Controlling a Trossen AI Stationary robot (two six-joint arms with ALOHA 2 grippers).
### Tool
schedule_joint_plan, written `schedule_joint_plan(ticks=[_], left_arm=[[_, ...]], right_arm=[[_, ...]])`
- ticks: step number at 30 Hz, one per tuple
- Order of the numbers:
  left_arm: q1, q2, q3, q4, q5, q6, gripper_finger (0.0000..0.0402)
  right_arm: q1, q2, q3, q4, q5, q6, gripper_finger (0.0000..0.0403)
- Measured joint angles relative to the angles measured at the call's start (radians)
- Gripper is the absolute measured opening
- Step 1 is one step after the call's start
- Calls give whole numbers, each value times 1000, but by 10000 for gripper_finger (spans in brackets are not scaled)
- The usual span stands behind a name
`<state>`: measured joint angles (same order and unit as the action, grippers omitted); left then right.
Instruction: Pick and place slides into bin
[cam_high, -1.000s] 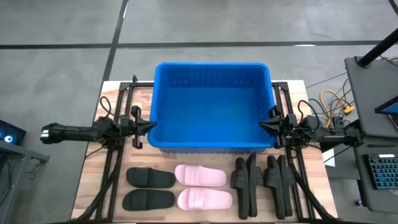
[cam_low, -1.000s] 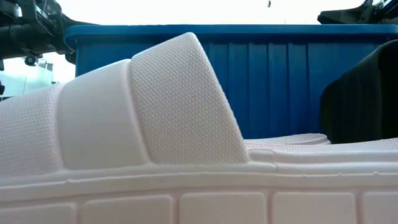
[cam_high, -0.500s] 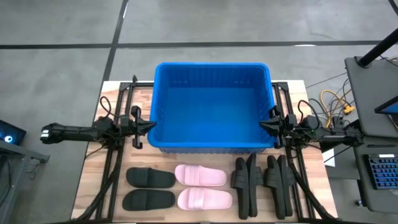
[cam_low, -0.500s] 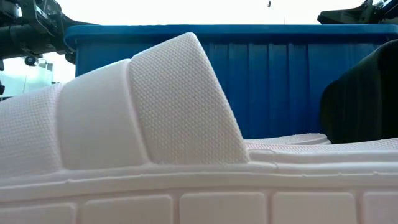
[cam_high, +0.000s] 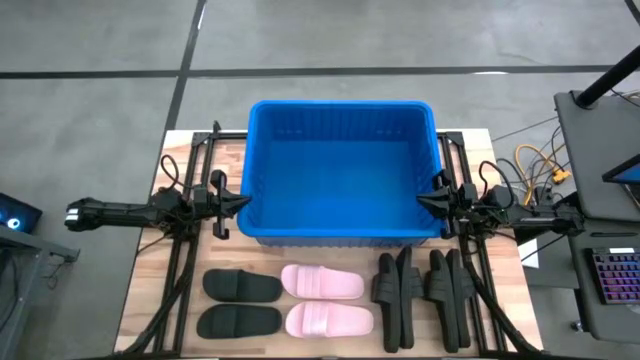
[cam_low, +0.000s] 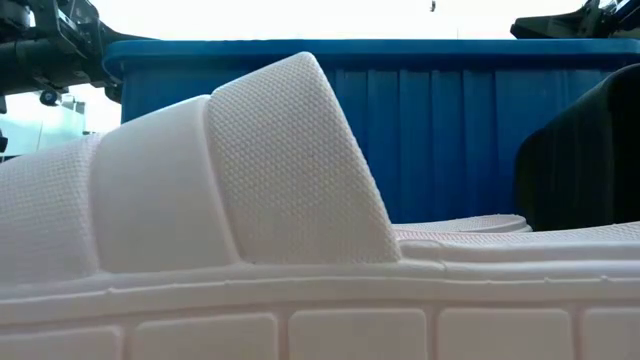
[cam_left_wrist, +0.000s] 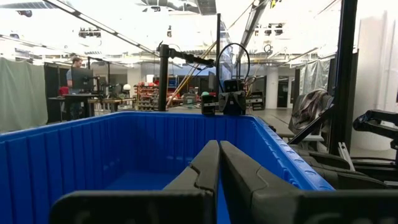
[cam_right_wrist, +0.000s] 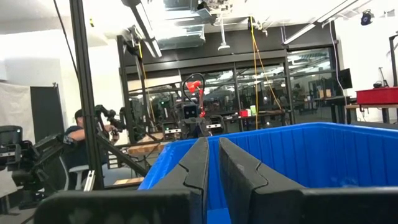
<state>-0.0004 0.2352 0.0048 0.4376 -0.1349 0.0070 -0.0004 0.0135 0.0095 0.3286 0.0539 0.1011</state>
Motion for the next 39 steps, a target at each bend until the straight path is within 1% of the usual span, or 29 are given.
schedule_joint_plan(ticks=[11, 18, 20, 23, 27, 33, 36, 39], left_arm=[[0, 0, 0, 0, 0, 0, 0], [0, 0, 0, 0, 0, 0, 0], [0, 0, 0, 0, 0, 0, 0], [0, 0, 0, 0, -1, 4, 0], [0, 0, 0, 0, -27, 75, 0], [0, 0, 0, 18, -28, 79, 0], [0, 3, 0, 110, -28, 75, 0], [0, 7, 0, 237, -28, 4, 0]], right_arm=[[0, 0, -1, 9, 0, 12, 28], [0, 2, -3, 71, 1, 18, 28], [0, 2, -3, 101, 22, 18, 28], [0, 1, -3, 120, 45, 82, 28], [0, 1, -3, 135, 45, 173, 28], [0, 1, -1, 191, 73, 470, 28], [0, 1, -1, 193, 78, 533, 28], [0, 2, -1, 196, 79, 535, 28]])
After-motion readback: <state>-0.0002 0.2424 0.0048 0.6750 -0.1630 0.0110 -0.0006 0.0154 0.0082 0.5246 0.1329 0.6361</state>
